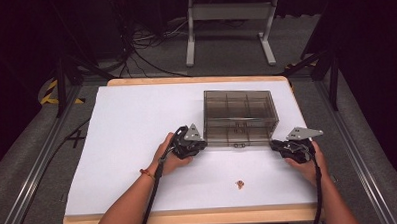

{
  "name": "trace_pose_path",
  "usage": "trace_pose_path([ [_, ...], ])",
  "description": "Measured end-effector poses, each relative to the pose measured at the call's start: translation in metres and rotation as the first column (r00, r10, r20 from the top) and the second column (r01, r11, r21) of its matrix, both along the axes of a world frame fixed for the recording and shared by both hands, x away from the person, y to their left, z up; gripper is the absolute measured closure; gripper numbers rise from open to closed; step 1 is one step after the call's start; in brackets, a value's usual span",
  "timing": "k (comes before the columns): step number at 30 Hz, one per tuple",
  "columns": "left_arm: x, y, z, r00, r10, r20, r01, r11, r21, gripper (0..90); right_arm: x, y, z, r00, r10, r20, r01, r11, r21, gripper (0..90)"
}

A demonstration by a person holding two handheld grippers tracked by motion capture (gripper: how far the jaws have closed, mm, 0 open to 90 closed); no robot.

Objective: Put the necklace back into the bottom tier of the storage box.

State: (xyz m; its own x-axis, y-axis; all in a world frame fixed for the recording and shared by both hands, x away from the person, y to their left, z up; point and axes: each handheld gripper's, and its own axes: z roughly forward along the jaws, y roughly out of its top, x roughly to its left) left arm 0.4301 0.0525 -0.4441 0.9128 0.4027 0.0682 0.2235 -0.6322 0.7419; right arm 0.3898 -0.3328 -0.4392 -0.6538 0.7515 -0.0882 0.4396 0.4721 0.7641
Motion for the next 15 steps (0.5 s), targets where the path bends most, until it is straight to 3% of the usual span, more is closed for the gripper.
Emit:
trace_pose_path([
  [15,-0.0054,0.0022,0.0019,0.9996,-0.025,-0.011,0.025,0.9995,0.02,84.9,-0.0089,-0.0008,0.0006,0.9995,0.028,-0.015,-0.028,0.9996,-0.002,80.5],
])
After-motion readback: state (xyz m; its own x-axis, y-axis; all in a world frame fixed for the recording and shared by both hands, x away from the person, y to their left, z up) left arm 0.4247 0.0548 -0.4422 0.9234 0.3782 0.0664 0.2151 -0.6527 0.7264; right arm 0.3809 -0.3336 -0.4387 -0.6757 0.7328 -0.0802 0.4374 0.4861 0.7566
